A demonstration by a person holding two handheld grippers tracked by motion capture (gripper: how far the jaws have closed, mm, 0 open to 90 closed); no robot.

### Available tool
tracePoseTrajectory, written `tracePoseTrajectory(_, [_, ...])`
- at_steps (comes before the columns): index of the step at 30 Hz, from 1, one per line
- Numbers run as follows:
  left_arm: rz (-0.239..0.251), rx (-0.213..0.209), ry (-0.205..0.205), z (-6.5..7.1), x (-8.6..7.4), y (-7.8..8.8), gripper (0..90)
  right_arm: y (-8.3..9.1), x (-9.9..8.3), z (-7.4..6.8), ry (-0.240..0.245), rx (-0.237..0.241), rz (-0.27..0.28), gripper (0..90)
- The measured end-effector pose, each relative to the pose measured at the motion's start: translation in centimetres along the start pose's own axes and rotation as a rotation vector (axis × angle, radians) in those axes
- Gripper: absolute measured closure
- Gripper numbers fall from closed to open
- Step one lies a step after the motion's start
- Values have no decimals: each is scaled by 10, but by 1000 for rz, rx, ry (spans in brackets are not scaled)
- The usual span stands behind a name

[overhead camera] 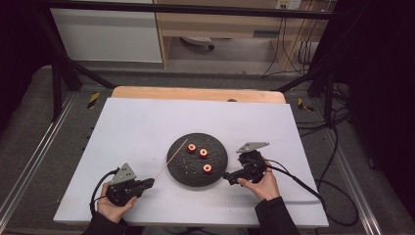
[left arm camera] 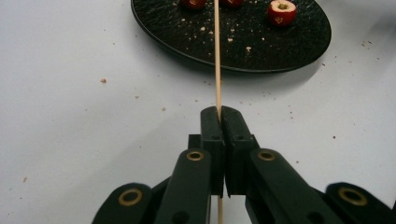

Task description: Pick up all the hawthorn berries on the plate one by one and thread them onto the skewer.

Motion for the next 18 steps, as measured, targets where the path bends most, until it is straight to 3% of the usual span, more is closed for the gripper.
tracePoseTrajectory(18, [0,2,-2,-1,-1,0,881,-39,36,-27,62,60,-176,177])
Point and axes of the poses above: each handheld gripper's, and its own axes: y roughly backward along the jaws, x roughly out of its top, z roughly to its right, the point moved 5 cm from there along -y, roughly forward along the jaws, and after that the axes turned 11 degrees about z, right-handed, at the moved point
